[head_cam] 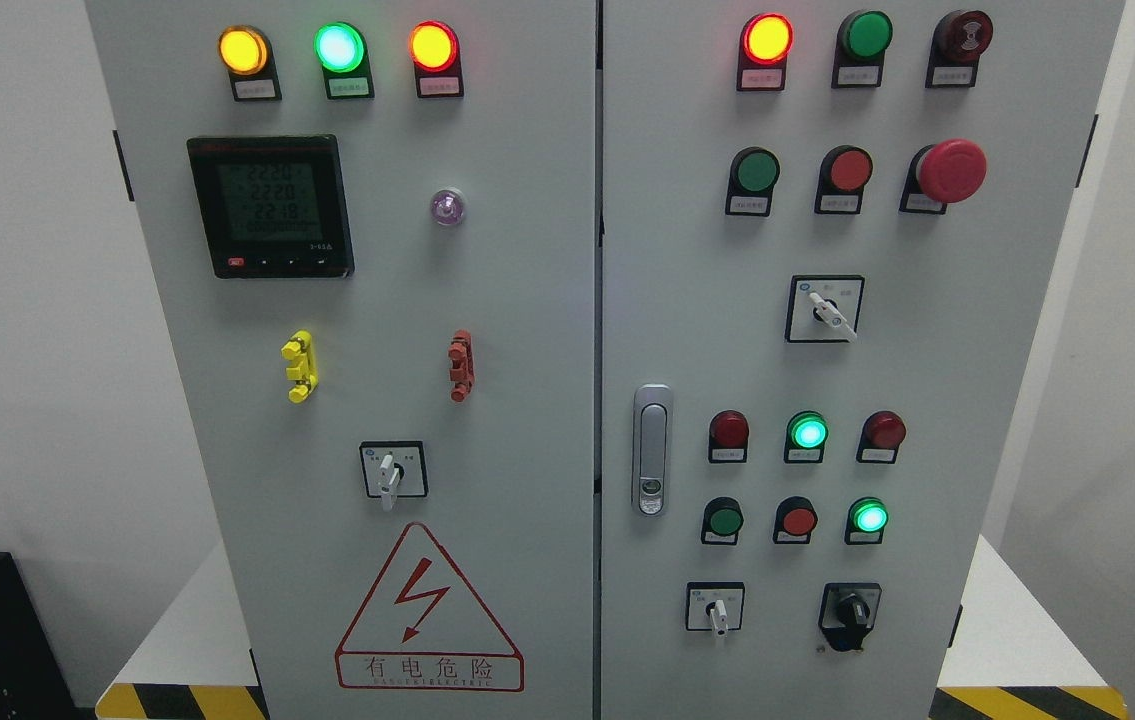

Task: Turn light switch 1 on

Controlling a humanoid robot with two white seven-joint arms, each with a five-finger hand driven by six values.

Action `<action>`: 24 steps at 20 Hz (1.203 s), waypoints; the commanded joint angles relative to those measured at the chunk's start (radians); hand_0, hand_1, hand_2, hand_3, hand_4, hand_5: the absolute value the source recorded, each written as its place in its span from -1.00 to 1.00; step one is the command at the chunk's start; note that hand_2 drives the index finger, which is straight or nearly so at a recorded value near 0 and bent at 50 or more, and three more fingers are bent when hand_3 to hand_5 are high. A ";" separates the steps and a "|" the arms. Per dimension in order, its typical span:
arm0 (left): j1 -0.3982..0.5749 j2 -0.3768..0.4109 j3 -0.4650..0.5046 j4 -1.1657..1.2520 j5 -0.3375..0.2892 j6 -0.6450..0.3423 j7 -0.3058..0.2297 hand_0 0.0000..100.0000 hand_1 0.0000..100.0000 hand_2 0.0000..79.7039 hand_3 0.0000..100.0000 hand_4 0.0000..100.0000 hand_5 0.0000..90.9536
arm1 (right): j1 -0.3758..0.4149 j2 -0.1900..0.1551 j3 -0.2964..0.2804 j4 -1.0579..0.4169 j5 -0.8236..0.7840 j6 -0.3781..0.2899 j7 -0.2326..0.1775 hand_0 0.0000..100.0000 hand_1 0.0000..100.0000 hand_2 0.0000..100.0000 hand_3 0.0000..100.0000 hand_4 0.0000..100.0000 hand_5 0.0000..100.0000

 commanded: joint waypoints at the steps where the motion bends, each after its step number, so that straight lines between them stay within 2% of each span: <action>1: 0.098 0.036 0.141 -0.653 -0.042 -0.003 -0.008 -0.21 -0.70 -1.00 -1.00 -1.00 -1.00 | 0.000 0.000 0.000 0.000 0.001 0.000 0.000 -0.40 -1.00 -1.00 -1.00 -1.00 -1.00; 4: 0.098 0.053 0.173 -0.791 -0.042 -0.008 -0.020 -0.18 -0.67 -1.00 -1.00 -0.98 -1.00 | 0.000 0.000 0.000 0.000 -0.001 0.000 0.000 -0.40 -1.00 -1.00 -1.00 -1.00 -1.00; 9: 0.100 0.073 0.189 -0.967 -0.029 -0.011 -0.031 -0.12 -0.58 -0.92 -0.78 -0.79 -1.00 | -0.002 0.000 0.000 0.000 0.001 0.000 0.000 -0.40 -1.00 -1.00 -1.00 -1.00 -1.00; 11: 0.092 0.080 0.189 -1.001 -0.025 -0.026 -0.031 -0.09 -0.53 -0.89 -0.64 -0.63 -1.00 | -0.002 0.000 0.000 0.000 0.001 0.000 0.000 -0.40 -1.00 -1.00 -1.00 -1.00 -1.00; 15: 0.052 0.081 0.190 -1.049 0.067 -0.034 -0.030 -0.02 -0.42 -0.79 -0.48 -0.36 -0.99 | 0.000 0.000 0.000 0.000 -0.001 0.000 0.000 -0.40 -1.00 -1.00 -1.00 -1.00 -1.00; 17: 0.046 0.081 0.190 -1.060 0.086 -0.044 -0.029 0.00 -0.30 -0.66 -0.37 -0.19 -0.71 | 0.000 0.000 0.000 0.000 0.001 0.000 0.000 -0.40 -1.00 -1.00 -1.00 -1.00 -1.00; 18: 0.046 0.081 0.189 -1.067 0.086 -0.060 -0.029 0.01 -0.26 -0.65 -0.35 -0.18 -0.67 | 0.000 0.000 0.000 0.000 0.001 0.000 0.000 -0.40 -1.00 -1.00 -1.00 -1.00 -1.00; 20: 0.044 0.082 0.181 -1.101 0.090 -0.071 -0.025 0.03 -0.09 -0.49 -0.22 -0.05 -0.50 | 0.000 0.000 0.001 0.000 0.001 0.000 0.000 -0.40 -1.00 -1.00 -1.00 -1.00 -1.00; 24: 0.011 0.079 0.170 -1.199 0.098 -0.064 -0.019 -0.01 0.12 -0.38 -0.04 0.09 -0.26 | 0.000 0.000 0.000 0.000 0.001 0.000 0.000 -0.40 -1.00 -1.00 -1.00 -1.00 -1.00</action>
